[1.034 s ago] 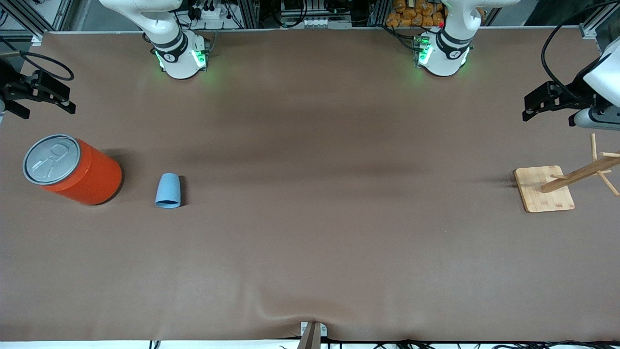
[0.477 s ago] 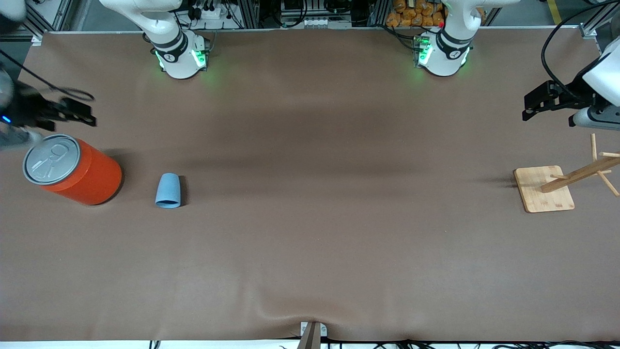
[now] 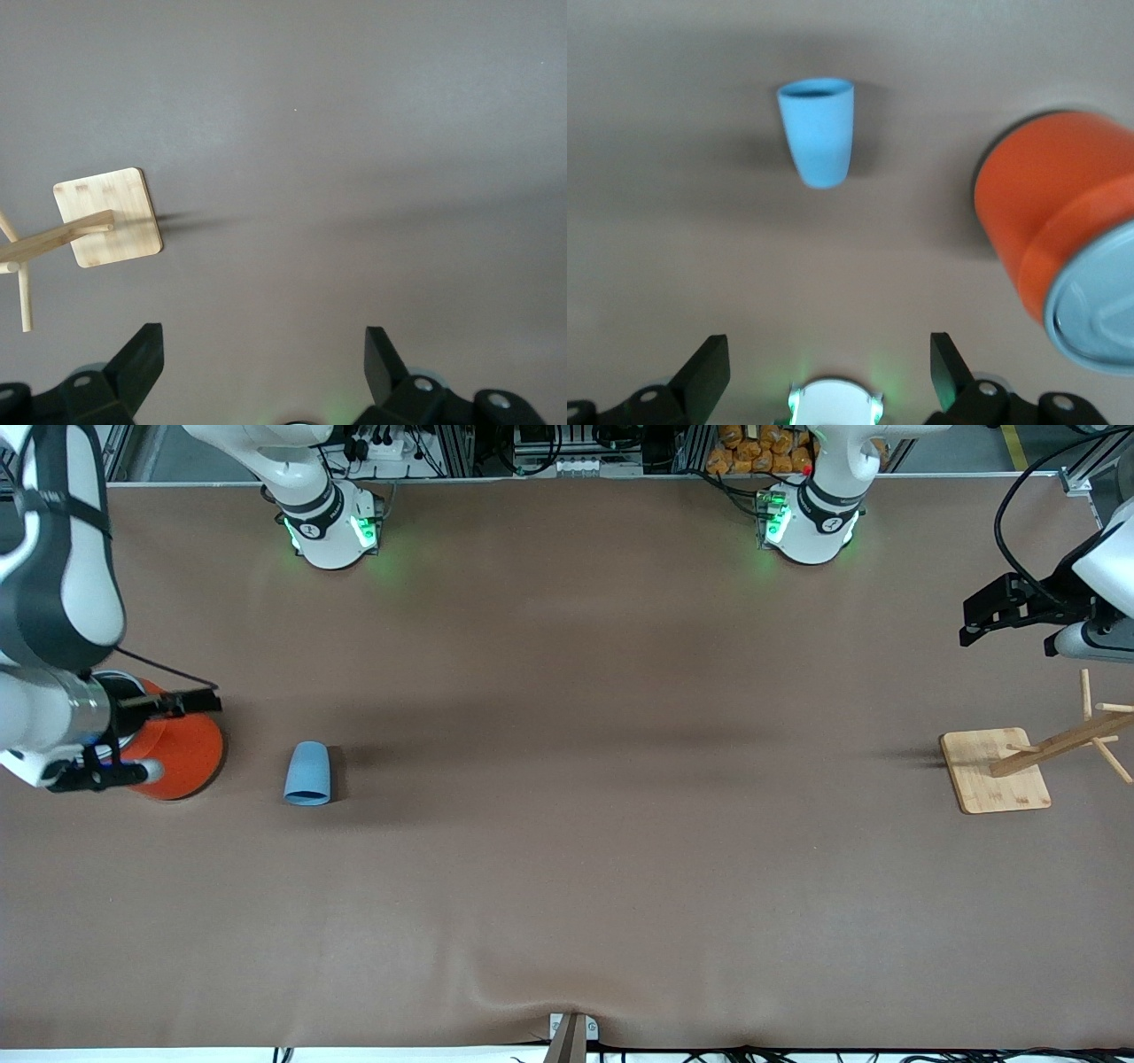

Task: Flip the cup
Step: 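Grasp the lying blue cup at its base with the right gripper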

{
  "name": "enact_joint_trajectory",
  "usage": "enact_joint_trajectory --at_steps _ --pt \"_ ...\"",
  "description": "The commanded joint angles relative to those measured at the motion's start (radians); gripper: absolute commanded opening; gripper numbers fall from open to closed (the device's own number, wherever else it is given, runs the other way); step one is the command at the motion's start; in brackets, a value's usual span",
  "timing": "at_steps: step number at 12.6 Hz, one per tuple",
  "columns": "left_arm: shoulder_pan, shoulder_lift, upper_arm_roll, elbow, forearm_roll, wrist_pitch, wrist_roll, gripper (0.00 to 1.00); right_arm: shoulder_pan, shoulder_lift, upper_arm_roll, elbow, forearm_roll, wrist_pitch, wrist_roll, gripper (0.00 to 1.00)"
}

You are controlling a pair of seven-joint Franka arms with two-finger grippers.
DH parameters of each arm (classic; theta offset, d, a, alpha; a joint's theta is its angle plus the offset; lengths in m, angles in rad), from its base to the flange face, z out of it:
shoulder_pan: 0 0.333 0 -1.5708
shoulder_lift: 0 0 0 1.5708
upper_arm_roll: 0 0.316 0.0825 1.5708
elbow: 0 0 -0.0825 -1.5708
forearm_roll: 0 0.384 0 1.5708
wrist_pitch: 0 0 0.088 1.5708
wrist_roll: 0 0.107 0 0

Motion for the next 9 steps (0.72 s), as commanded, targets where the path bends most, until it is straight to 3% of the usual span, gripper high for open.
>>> enact_joint_trajectory --at_steps 1,4,9 --pt "0.007 -0.008 -0.002 0.001 -0.001 -0.004 0.018 1.0 -0.014 -0.025 0.012 -0.178 0.015 0.163 -0.017 1.0" --pt "0.007 -0.008 -0.002 0.001 -0.001 -0.004 0.018 1.0 -0.008 0.009 0.015 -0.344 0.016 0.431 -0.017 1.0" --pt "0.006 -0.01 -0.005 0.003 -0.006 -0.004 0.018 1.0 0.044 0.092 0.016 -0.433 0.048 0.688 -0.007 1.0"
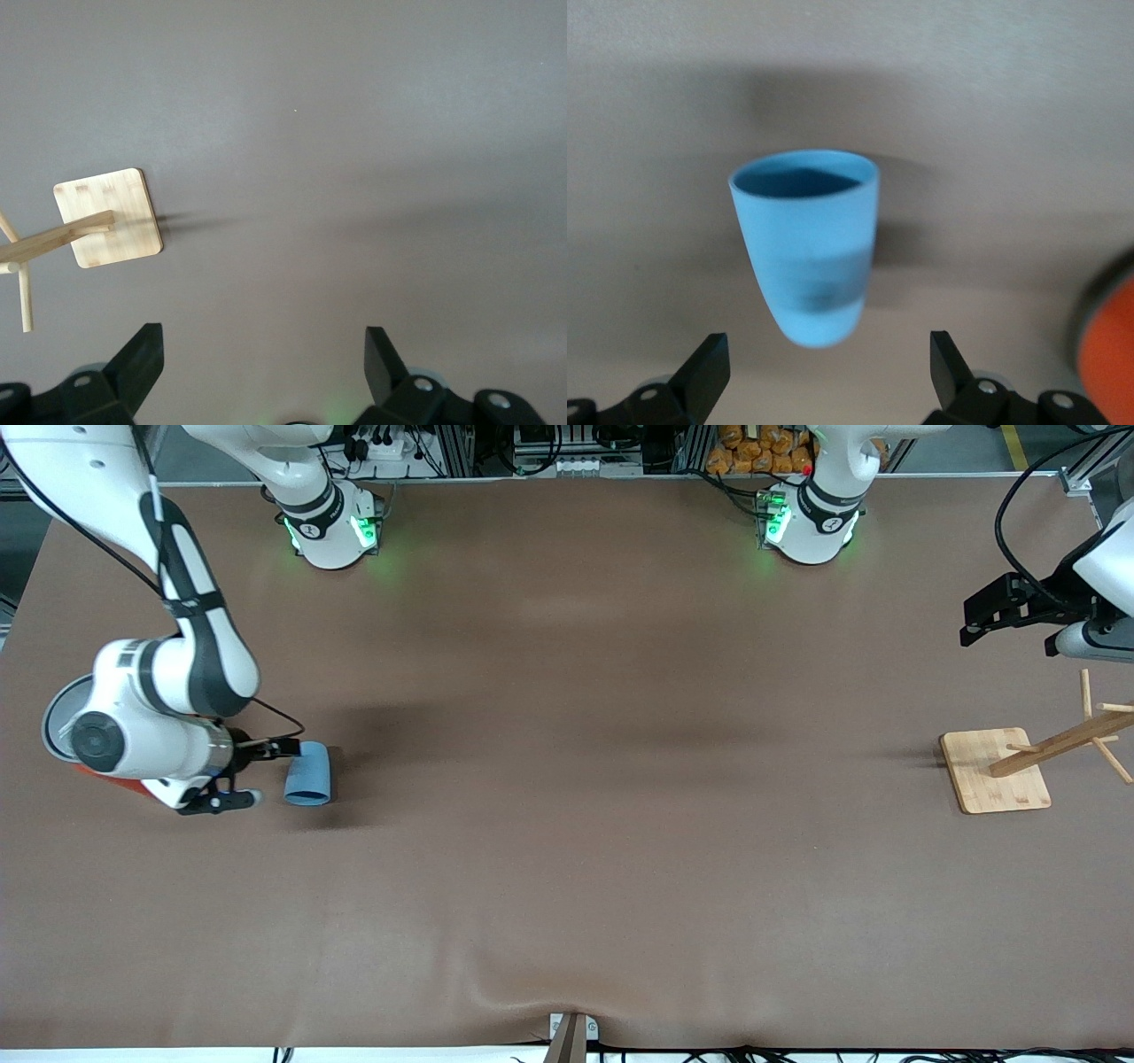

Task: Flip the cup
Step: 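Grasp the lying blue cup at its base with the right gripper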

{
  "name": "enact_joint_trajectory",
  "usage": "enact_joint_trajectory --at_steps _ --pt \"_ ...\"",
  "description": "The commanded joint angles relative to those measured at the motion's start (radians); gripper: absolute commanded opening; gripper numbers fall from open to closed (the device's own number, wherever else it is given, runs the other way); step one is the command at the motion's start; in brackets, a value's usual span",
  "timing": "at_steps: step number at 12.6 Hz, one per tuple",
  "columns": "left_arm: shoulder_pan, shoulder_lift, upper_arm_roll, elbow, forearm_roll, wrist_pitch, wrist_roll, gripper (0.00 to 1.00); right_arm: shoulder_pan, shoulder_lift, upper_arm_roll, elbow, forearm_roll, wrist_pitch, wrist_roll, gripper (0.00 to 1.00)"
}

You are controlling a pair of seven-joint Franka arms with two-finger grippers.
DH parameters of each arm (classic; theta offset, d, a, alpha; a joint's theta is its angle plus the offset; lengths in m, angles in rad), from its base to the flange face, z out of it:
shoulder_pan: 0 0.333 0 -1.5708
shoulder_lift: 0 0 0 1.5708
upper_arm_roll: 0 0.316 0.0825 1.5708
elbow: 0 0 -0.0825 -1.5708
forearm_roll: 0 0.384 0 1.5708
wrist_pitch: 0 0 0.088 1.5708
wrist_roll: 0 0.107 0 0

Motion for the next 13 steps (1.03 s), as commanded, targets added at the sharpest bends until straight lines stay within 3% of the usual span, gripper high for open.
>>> enact_joint_trajectory --at_steps 1,4,5,6,8,10,13 --pt "0.006 -0.01 -0.005 0.002 -0.006 -0.004 0.018 1.0 0.015 0.027 -0.003 -0.022 0.025 0.081 -0.007 1.0" --pt "0.006 -0.01 -0.001 0.002 -0.006 -0.004 0.018 1.0 0.012 0.071 -0.004 -0.064 0.022 0.218 -0.033 1.0" --pt "0.006 -0.011 -0.003 0.002 -0.006 -0.004 0.019 1.0 0.012 0.074 -0.003 -0.064 0.022 0.223 -0.059 0.69" --pt "0.006 -0.011 -0.005 0.002 -0.006 -0.004 0.018 1.0 0.018 0.074 -0.003 -0.063 0.022 0.224 -0.062 0.5" --pt "0.006 -0.011 -0.005 0.002 -0.006 -0.004 0.019 1.0 0.026 0.076 -0.003 -0.058 0.024 0.226 -0.059 0.0" --pt "0.007 -0.011 -0.003 0.002 -0.006 -0.004 0.019 1.0 0.043 0.07 0.003 -0.043 0.024 0.204 -0.058 0.0" --pt "0.006 -0.011 -0.005 0.002 -0.006 -0.004 0.019 1.0 0.11 0.071 0.068 0.128 0.021 0.028 -0.065 0.0"
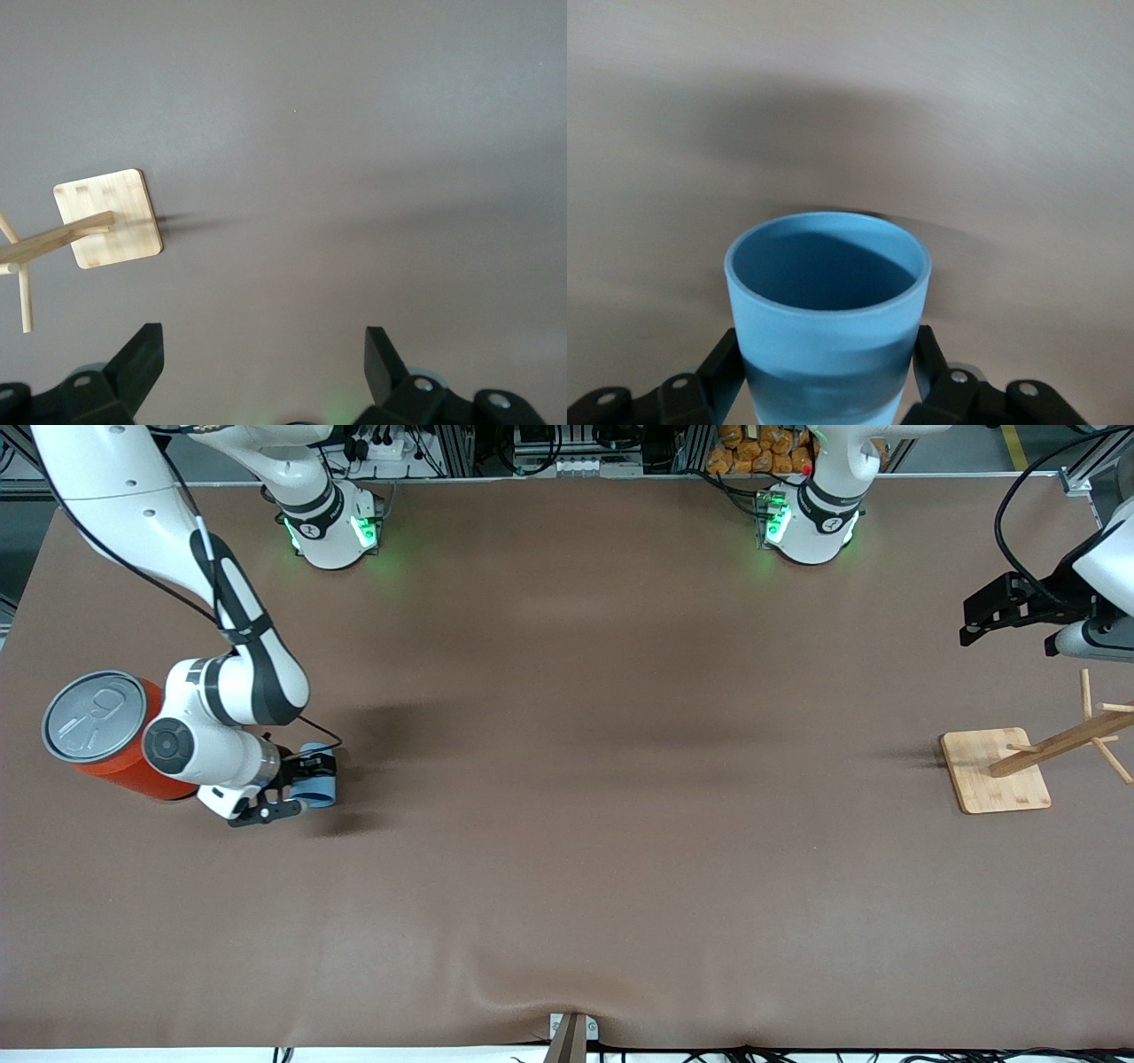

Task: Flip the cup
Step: 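Lift the blue cup and carry it toward the table middle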

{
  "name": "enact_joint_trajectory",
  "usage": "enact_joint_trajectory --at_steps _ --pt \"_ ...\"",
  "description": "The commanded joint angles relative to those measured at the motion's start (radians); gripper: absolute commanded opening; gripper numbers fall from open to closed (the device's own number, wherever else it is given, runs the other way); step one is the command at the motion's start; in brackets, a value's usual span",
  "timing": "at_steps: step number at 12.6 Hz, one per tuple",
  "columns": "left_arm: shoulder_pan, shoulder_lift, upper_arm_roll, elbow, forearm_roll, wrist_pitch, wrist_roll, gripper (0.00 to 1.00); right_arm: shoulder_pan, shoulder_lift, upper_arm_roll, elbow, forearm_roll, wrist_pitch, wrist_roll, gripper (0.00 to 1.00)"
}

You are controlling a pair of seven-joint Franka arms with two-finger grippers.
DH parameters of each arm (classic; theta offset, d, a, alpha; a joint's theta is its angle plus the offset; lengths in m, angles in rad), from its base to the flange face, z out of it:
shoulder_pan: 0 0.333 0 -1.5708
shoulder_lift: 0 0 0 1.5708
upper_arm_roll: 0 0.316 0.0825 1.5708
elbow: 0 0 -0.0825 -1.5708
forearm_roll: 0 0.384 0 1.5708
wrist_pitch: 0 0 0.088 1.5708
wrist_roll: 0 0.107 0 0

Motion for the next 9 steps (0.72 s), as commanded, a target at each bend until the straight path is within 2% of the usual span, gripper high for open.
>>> enact_joint_trajectory --at_steps 1,4,6,7,8,9 --pt "0.006 -0.011 -0.004 0.0 -0.006 -0.004 0.019 1.0 0.076 0.002 0.054 0.179 0.017 -0.148 -0.054 0.0" --pt "0.006 -0.011 -0.002 0.0 -0.006 -0.004 0.019 1.0 0.208 0.063 0.066 0.326 0.017 -0.139 -0.09 0.0" --pt "0.008 -0.01 -0.001 0.0 -0.006 -0.004 0.019 1.0 0.327 0.147 0.063 0.458 0.008 -0.118 -0.091 0.0" --pt "0.008 -0.011 -0.001 0.0 -0.006 -0.004 0.019 1.0 0.354 0.189 0.063 0.527 -0.002 -0.119 -0.121 0.0" --pt "0.006 -0.011 -0.002 0.0 -0.006 -0.004 0.019 1.0 0.403 0.215 0.063 0.564 -0.044 -0.089 -0.227 0.0" --pt "0.006 -0.011 -0.002 0.0 -0.006 -0.004 0.019 1.0 0.438 0.221 0.063 0.565 -0.064 0.014 -0.313 0.0"
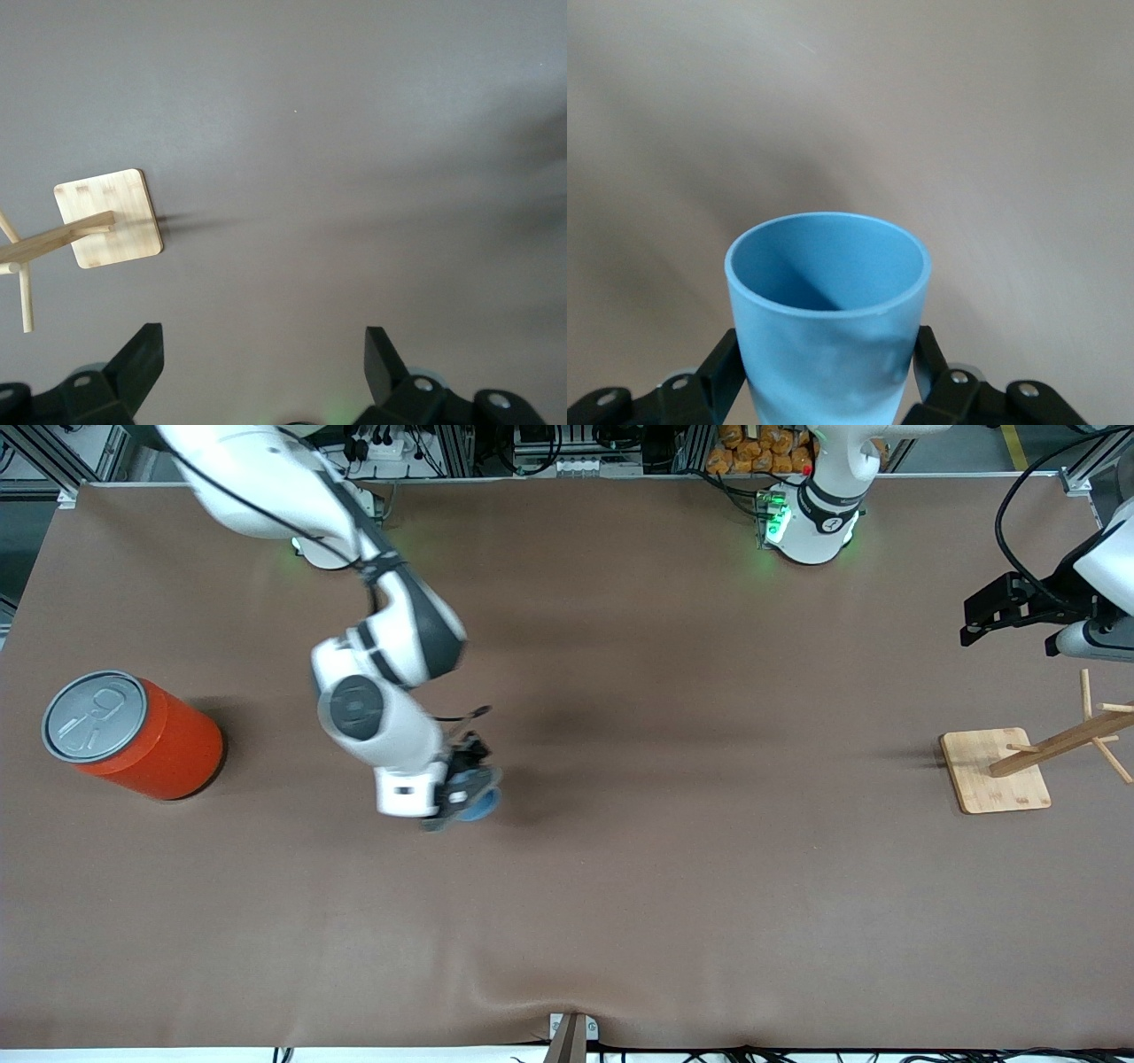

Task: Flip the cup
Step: 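Lift the blue cup and carry it toward the table middle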

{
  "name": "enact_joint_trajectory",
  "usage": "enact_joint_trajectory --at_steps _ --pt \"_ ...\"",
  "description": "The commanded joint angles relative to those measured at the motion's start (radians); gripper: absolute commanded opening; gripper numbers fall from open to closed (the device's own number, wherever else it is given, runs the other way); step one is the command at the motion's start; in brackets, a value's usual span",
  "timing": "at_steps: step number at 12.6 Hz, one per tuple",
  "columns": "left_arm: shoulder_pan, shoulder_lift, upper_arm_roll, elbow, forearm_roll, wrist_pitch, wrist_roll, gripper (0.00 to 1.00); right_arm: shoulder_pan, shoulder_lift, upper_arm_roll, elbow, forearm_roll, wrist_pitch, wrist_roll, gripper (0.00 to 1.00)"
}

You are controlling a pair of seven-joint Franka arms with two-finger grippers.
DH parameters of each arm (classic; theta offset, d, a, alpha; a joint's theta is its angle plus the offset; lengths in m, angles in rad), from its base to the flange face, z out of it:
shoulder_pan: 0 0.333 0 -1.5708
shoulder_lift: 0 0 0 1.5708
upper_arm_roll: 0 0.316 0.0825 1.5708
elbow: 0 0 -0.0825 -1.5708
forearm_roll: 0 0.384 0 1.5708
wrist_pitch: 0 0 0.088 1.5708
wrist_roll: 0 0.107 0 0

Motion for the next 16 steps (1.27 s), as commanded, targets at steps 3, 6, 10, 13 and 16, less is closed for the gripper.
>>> enact_joint_trajectory --at_steps 3,6,10,13,16 --pt "0.006 -0.011 -0.003 0.002 -0.007 -0.004 0.019 1.0 0.189 0.091 -0.016 0.099 -0.114 0.156 -0.242 0.0" --pt "0.007 -0.011 -0.003 0.0 -0.007 -0.004 0.019 1.0 0.291 0.131 -0.014 0.103 -0.235 0.153 -0.242 0.0" --pt "0.007 -0.01 -0.001 0.002 -0.007 -0.004 0.019 1.0 0.355 0.188 -0.019 0.109 -0.236 0.151 -0.227 0.0" --pt "0.038 0.001 -0.001 -0.001 -0.019 -0.005 0.018 1.0 0.365 0.228 -0.03 0.125 -0.241 0.153 -0.204 0.0" --pt "0.036 0.038 -0.001 -0.001 -0.073 -0.005 0.016 1.0 0.388 0.242 -0.059 0.128 -0.244 0.151 -0.201 0.09"
